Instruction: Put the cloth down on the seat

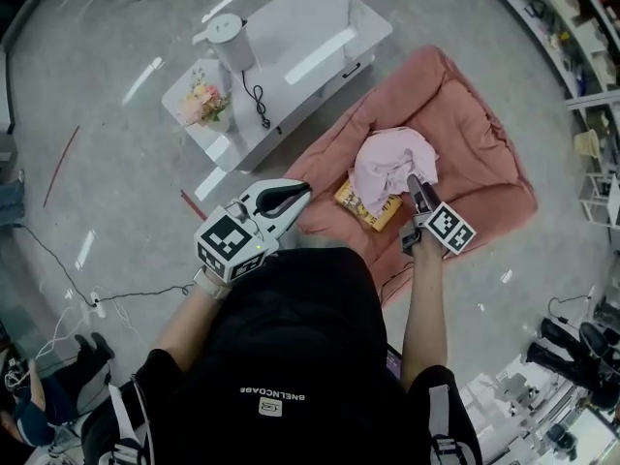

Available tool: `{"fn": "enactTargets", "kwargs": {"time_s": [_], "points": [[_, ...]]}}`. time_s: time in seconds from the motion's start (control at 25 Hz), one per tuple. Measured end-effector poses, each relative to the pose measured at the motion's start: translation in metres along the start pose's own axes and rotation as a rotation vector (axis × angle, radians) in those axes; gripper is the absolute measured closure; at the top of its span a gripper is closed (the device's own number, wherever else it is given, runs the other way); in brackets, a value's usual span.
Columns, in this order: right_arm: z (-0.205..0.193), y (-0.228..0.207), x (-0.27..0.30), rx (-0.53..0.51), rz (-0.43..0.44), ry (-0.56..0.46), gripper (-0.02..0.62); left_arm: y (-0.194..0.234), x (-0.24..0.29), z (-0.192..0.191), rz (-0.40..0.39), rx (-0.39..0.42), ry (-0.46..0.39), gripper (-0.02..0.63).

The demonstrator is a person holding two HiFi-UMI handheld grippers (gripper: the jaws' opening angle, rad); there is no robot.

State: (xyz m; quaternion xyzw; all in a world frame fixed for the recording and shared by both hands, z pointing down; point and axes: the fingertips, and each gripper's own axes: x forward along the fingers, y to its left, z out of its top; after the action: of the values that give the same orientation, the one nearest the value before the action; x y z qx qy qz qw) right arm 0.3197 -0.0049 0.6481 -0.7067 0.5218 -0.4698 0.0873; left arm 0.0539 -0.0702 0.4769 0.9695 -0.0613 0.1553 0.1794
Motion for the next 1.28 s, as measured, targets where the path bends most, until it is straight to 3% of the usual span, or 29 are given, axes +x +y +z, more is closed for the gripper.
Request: {"fn": "enactTargets", "kwargs": {"time_s": [0.44, 0.6, 0.84, 1.28], "points": [[0.013, 0.119, -0.071, -0.152, 0.092, -0.145, 0.288, -0.01, -0.004, 0.035, -0.228, 0.085, -0.007, 0.591], [0.013, 0.151, -0.096, -0.201, 0.09, -0.21, 0.365, -0.016, -0.005, 0.044, -0.29, 0.067, -0.008, 0.591], [0.007, 0.189, -0.136, -0.26, 0.093, -0.319, 0.483, -0.034, -0.004, 0.049, -0.375, 0.106, 0.003, 0.591], [-0.018, 0.226, -0.208, -0.3, 0.076, -0.478, 0.52, -0.077, -0.001, 0.058, -0.527, 0.142, 0.02, 0.591]]}}
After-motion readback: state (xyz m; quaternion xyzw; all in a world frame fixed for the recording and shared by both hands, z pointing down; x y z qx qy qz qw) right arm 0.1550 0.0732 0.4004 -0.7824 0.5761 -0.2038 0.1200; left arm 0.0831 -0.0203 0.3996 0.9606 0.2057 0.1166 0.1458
